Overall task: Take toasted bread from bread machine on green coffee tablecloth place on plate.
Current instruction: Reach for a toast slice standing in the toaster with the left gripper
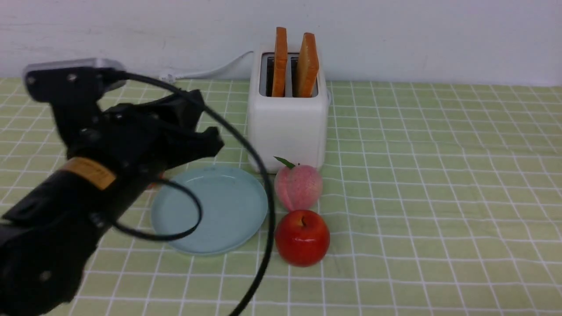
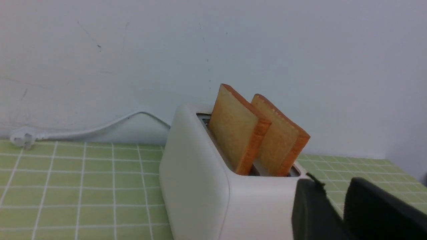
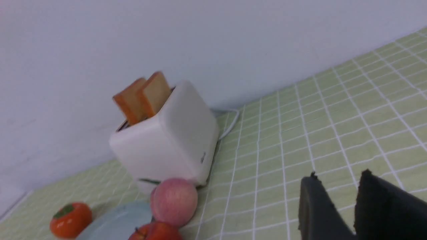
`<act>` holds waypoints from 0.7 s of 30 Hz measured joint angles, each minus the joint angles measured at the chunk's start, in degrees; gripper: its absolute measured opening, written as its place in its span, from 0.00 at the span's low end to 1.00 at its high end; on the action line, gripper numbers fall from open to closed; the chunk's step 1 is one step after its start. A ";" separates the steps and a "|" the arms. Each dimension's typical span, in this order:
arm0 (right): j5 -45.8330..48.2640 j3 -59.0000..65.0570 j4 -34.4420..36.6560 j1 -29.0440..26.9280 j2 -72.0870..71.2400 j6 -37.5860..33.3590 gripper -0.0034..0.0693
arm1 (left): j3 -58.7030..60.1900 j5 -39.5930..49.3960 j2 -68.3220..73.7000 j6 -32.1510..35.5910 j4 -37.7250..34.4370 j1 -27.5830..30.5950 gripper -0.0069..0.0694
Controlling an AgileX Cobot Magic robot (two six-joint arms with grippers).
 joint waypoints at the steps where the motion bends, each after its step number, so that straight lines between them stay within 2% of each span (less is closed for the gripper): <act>1: 0.52 0.00 0.00 0.00 0.00 -0.22 0.26 | -0.44 -0.55 0.70 0.00 0.08 0.00 0.33; 2: 4.26 -3.44 -0.12 0.00 2.54 -1.66 0.21 | -3.70 -2.49 5.42 0.00 0.49 0.00 0.42; 5: 13.62 -9.96 -0.34 0.00 7.39 -5.84 0.09 | -11.80 -4.94 15.17 0.00 1.20 0.00 0.57; 6: 14.27 -10.39 -0.34 0.00 7.68 -6.14 0.09 | -12.97 -4.94 16.41 0.00 1.20 0.00 0.58; 7: 19.30 -13.69 -0.60 0.00 9.67 -8.26 0.05 | -17.18 -5.06 20.64 0.00 0.91 0.00 0.63; 9: 23.80 -16.88 -0.60 0.00 11.25 -10.90 0.04 | -23.32 -4.61 26.29 0.72 -0.38 0.00 0.67; 11: 27.04 -19.70 -0.60 0.00 12.21 -13.27 0.04 | -29.58 -3.41 31.65 3.03 -2.11 0.00 0.69; 17: 28.22 -20.84 -0.85 0.00 12.29 -20.46 0.04 | -40.44 0.58 40.07 9.36 -4.04 0.00 0.69; 21: 28.44 -20.84 -0.79 0.00 12.29 -22.31 0.05 | -45.82 2.66 42.91 12.32 -5.99 0.67 0.66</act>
